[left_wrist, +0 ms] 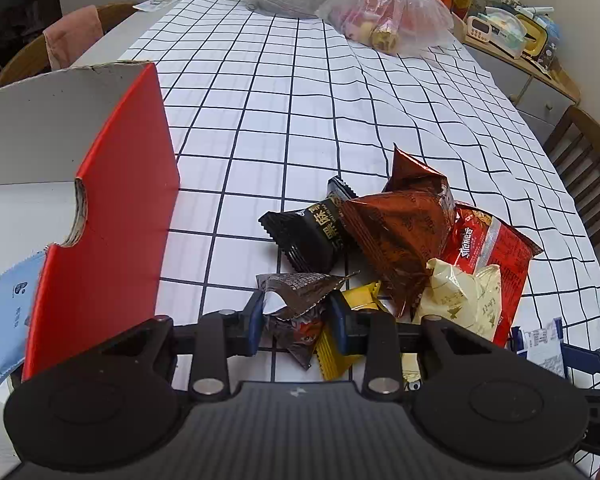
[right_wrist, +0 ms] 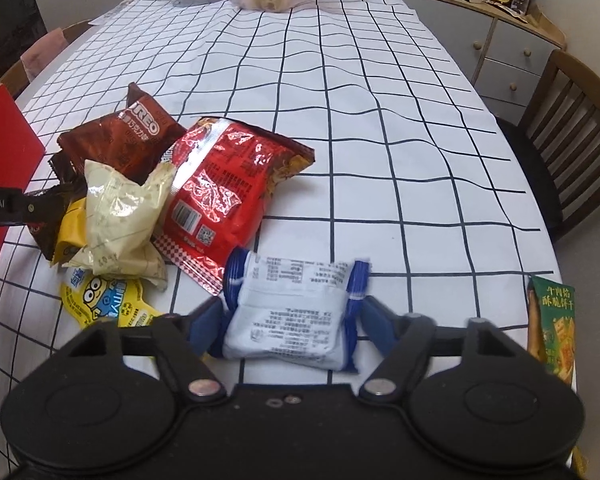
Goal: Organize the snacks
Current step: 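Grasp the dark foil-wrapped chocolate with the left gripper while the right grasps the white-blue packet, then lift the chocolate and white-blue packet and carry both over the red box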
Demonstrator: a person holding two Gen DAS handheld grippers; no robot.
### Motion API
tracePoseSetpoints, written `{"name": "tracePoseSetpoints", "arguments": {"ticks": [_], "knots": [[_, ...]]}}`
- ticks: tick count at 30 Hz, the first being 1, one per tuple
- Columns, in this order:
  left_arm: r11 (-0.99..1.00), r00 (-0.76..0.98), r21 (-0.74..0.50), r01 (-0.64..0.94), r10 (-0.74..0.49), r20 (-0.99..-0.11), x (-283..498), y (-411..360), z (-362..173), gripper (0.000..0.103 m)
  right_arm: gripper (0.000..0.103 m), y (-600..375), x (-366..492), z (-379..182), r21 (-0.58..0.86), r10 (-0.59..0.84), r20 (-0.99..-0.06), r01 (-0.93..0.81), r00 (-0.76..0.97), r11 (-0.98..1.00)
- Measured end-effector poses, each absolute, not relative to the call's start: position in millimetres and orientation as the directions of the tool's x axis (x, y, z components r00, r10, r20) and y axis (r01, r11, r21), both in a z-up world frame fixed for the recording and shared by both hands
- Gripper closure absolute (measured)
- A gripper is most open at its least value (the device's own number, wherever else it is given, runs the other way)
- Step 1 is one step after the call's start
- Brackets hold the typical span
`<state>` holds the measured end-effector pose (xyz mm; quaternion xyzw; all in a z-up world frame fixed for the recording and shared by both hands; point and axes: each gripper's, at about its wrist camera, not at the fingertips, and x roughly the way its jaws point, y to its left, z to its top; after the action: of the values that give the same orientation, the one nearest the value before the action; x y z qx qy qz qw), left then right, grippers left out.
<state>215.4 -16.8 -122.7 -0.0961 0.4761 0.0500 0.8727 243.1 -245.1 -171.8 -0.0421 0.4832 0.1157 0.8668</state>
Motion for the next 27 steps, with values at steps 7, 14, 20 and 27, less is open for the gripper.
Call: {"name": "tracePoseSetpoints", "arguments": {"ticks": [7, 14, 20, 27], "knots": [[0.979, 0.549, -0.119, -0.168, -0.007, -0.836, 211.6, -16.9, -119.3, 0.075, 0.046, -245.7, 240.4, -168.2, 0.049, 0.166, -0.847, -0.237, 0.505, 0.970], [0.978, 0.562, -0.139, -0.156, -0.028, -0.827, 202.5, -17.2, -111.5, 0.075, 0.046, -248.3, 230.8, -156.3, 0.056, 0.171, -0.838, -0.229, 0.518, 0.972], [0.977, 0.569, -0.156, -0.145, -0.047, -0.821, 192.9, -15.2, -102.0, 0.075, 0.046, -248.8, 219.2, -136.6, 0.068, 0.187, -0.827, -0.237, 0.529, 0.969], [0.972, 0.575, -0.195, -0.133, -0.084, -0.814, 177.2, -8.5, -82.1, 0.075, 0.046, -236.9, 203.3, -106.3, 0.088, 0.229, -0.810, -0.274, 0.540, 0.958]]}}
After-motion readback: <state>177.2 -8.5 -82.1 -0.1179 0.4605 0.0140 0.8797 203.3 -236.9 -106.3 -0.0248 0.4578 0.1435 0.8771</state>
